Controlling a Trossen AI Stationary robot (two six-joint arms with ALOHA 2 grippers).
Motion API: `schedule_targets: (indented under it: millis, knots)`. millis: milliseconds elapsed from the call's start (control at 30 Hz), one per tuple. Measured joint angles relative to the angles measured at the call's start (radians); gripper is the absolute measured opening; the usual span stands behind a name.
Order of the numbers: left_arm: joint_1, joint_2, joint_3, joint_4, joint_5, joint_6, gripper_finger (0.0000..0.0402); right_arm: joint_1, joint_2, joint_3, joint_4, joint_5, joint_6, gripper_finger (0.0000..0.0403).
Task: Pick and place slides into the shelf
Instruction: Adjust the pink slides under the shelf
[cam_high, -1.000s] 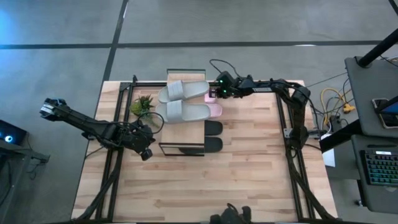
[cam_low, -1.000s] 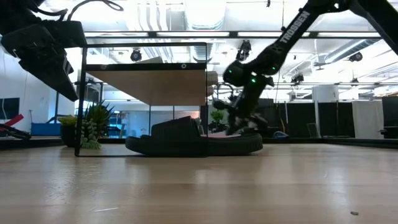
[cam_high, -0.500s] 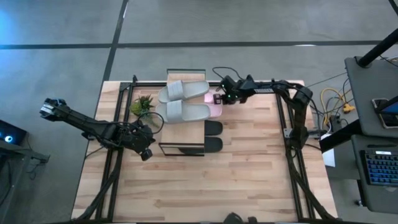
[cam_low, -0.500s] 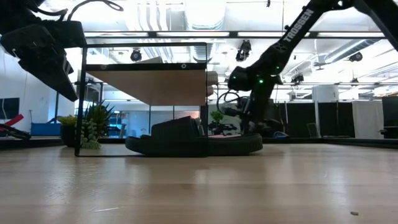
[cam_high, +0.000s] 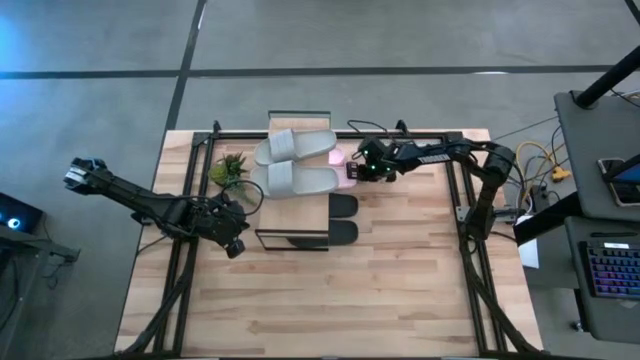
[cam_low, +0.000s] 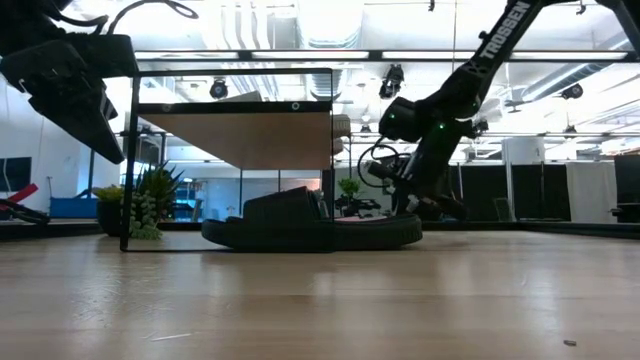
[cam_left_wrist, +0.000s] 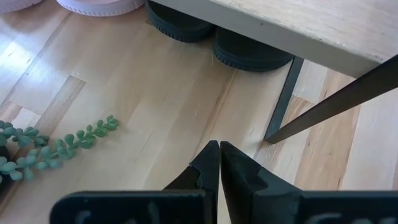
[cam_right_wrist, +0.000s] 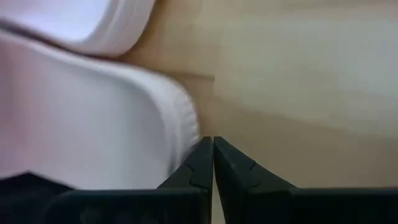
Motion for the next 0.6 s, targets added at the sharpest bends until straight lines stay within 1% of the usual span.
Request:
schedule_targets:
  millis: [167, 233, 333, 433, 533, 600]
  knots:
    - [0.000, 0.000, 0.000, 0.000, 0.000, 0.000, 0.0000, 0.038, 0.010, 0.022, 0.059, -0.030, 0.002, 0.0009]
    - [0.000, 0.001, 0.000, 0.000, 0.000, 0.000, 0.0000, 0.041, 0.021, 0.041, 0.098, -0.035, 0.010, 0.0009]
    - [0.000, 0.000, 0.000, 0.000, 0.000, 0.000, 0.0000, 0.037, 0.054, 0.075, 0.103, -0.032, 0.012, 0.0009]
    - [0.000, 0.000, 0.000, -0.004, 0.000, -0.022, 0.0000, 0.036, 0.069, 0.082, 0.095, -0.009, 0.025, 0.0009]
    - [0.000, 0.000, 0.000, -0.007, 0.000, -0.035, 0.0000, 0.031, 0.061, 0.062, 0.104, 0.064, 0.071, 0.0009]
    - [0.000, 0.000, 0.000, -0.012, 0.002, -0.045, 0.0000, 0.003, 0.060, 0.059, 0.141, 0.056, 0.065, 0.0009]
